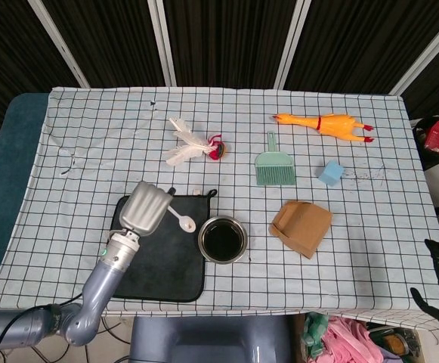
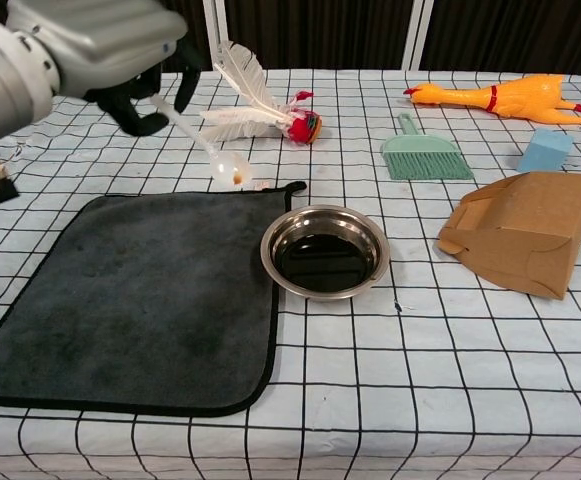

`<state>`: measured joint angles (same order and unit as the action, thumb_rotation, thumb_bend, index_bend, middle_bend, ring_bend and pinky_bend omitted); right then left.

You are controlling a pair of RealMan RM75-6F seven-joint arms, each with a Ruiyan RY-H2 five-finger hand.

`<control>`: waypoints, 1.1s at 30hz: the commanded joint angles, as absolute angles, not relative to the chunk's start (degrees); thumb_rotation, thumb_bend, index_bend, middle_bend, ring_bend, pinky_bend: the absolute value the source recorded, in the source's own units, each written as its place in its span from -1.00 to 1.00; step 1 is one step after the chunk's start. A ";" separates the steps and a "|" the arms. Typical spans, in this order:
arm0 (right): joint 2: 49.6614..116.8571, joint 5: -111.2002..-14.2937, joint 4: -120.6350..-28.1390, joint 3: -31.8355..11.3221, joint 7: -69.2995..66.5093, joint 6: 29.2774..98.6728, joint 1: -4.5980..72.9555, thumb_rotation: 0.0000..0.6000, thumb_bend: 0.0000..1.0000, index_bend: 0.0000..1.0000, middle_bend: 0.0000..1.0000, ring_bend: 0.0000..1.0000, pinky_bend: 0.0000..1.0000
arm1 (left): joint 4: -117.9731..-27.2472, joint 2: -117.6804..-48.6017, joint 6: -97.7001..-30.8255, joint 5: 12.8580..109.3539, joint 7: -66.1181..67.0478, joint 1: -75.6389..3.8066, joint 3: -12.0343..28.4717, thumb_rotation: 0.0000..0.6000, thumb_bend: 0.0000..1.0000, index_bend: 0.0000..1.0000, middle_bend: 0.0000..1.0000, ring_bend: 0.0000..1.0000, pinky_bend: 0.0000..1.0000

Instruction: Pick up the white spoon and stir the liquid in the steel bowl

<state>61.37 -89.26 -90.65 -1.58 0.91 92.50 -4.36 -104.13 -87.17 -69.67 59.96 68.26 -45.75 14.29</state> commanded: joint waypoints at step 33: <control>61.72 -87.70 -88.34 -2.25 -3.05 91.59 -4.01 1.00 -0.58 -1.00 -0.81 -0.72 -0.49 | -85.92 -97.65 -55.25 62.56 97.31 -72.74 6.28 1.00 0.00 0.44 1.00 1.00 0.88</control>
